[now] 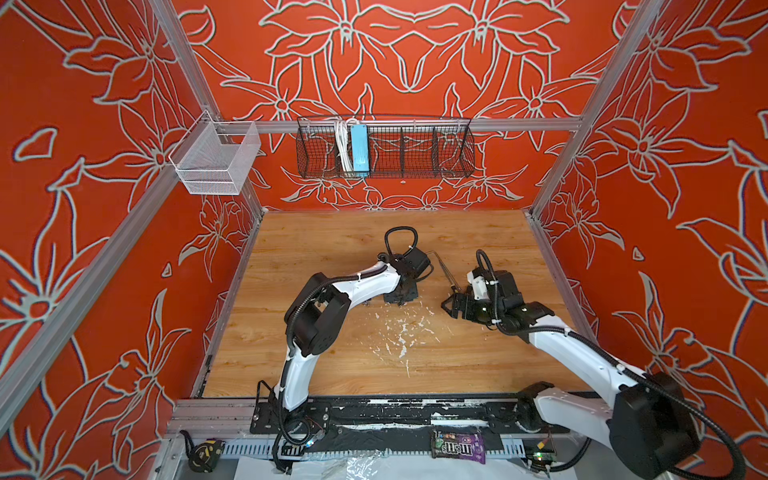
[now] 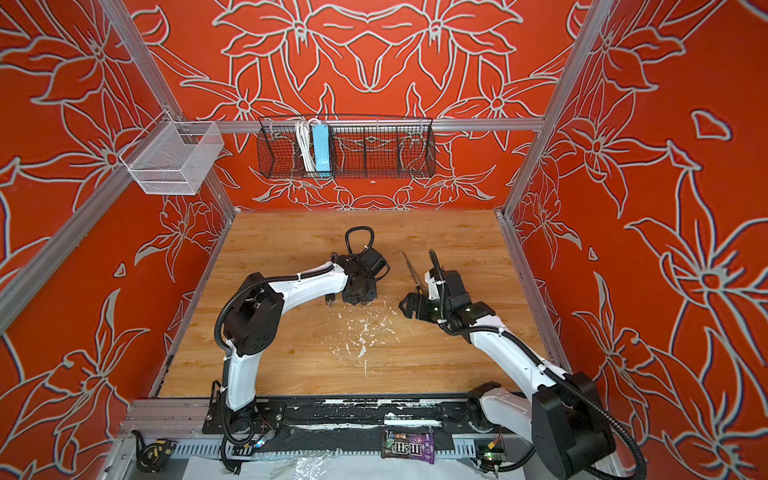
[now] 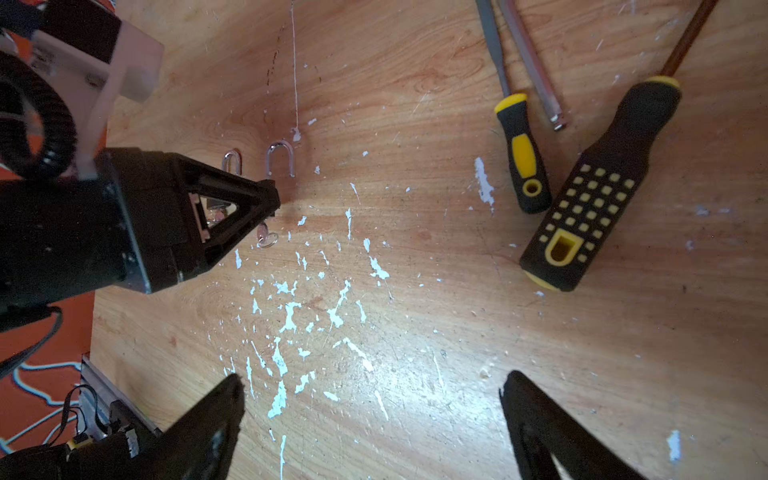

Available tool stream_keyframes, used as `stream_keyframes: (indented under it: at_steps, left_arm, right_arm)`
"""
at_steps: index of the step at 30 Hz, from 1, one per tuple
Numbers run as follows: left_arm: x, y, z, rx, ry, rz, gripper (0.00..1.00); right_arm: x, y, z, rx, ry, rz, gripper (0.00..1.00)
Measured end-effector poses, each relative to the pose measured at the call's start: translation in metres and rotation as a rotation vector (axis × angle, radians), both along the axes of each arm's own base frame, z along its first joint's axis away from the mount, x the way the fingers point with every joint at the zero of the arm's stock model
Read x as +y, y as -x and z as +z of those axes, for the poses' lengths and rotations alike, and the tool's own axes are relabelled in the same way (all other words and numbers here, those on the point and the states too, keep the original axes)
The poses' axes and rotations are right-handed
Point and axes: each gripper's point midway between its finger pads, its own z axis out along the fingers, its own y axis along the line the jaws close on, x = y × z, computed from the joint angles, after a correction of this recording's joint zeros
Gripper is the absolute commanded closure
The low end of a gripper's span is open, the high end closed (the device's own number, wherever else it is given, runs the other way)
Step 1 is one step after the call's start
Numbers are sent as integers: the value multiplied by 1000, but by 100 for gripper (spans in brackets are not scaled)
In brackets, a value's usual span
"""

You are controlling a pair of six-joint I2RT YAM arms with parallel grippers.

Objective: Unlock with the key
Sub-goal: 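Lower the padlock with the left gripper while the right gripper draws back, then open the left gripper to release the padlock on the table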

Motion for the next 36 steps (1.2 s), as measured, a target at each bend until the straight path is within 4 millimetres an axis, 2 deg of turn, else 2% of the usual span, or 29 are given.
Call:
stream_keyframes:
  at_steps: [9, 19, 36]
  left_arm:
    - [0, 5, -18, 43, -21, -30, 94]
    - [-1, 7, -21, 56, -23, -33, 81]
    - [-5, 7, -22, 67, -2, -39, 47]
  right_arm:
    - [4, -1, -3, 7, -13, 11, 3]
    - [5, -2, -5, 13, -17, 15, 3]
    - [5, -2, -5, 9, -28, 18, 3]
